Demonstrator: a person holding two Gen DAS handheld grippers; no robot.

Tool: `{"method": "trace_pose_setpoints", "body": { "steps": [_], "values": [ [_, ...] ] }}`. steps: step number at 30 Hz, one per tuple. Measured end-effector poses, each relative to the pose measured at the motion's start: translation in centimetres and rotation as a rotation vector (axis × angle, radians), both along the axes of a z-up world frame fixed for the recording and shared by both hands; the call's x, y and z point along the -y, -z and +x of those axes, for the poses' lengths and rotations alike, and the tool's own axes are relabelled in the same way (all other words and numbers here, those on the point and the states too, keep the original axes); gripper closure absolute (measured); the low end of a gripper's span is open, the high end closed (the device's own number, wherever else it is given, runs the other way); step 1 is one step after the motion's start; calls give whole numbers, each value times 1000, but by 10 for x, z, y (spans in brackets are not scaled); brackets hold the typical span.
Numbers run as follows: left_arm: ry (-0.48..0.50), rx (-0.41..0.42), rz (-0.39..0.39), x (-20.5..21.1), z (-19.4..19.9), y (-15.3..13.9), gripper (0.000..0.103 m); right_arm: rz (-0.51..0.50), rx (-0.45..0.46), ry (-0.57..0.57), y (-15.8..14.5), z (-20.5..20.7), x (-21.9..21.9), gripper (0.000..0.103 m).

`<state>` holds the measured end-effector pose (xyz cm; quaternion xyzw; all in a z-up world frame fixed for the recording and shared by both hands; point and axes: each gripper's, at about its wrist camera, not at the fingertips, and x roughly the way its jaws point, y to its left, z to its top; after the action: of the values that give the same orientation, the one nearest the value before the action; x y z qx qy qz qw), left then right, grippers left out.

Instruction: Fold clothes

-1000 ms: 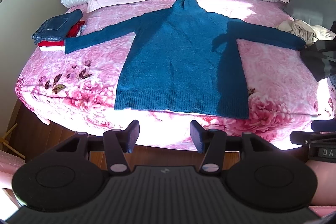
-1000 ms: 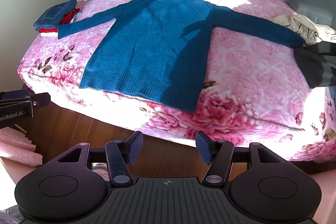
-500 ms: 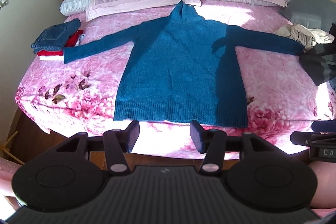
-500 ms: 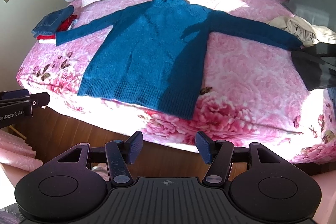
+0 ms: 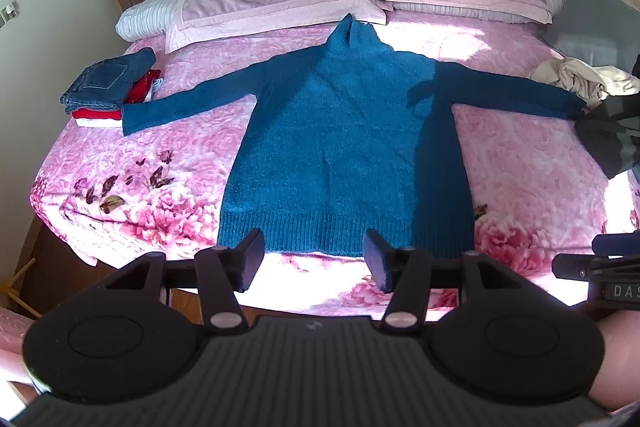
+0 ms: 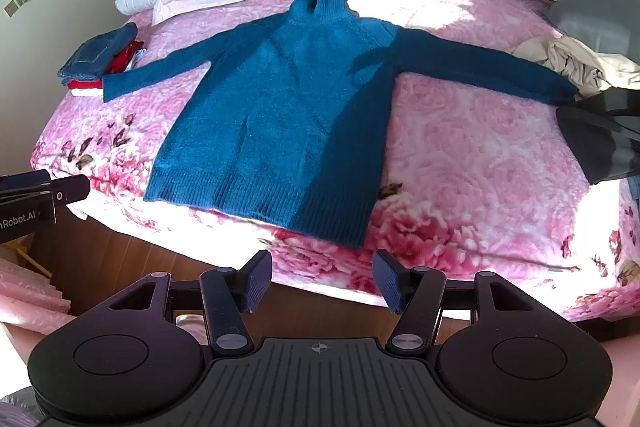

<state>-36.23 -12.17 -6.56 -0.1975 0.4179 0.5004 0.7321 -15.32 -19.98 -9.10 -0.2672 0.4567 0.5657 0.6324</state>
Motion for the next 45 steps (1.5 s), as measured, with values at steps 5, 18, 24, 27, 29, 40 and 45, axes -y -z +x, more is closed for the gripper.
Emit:
{"method": "trace_pose_setpoints", "body": {
  "steps": [5,18,24,27,29,40,45],
  "values": [
    [-12,5,-3,-7,2,2,52,3,8,-20,1,3,-10,44],
    [-70,33,-48,-45,-10,23,50,29,-29,58,12,25,-47,44],
    [-205,131,-115,-104,-53,47,50,59,-54,143,18,35,-84,44],
    [-265,185,-139,-146,-71,56,50,72,-63,190,21,39,-107,44],
    [-292,213,-153,-181,-78,64,50,73,-65,222,23,41,-125,44],
    [-403,335,-242,-384,-130,119,49,-21,-77,443,48,53,-273,44],
    [-453,304,-260,-461,-149,171,49,-77,-59,516,78,49,-331,44]
  ]
}}
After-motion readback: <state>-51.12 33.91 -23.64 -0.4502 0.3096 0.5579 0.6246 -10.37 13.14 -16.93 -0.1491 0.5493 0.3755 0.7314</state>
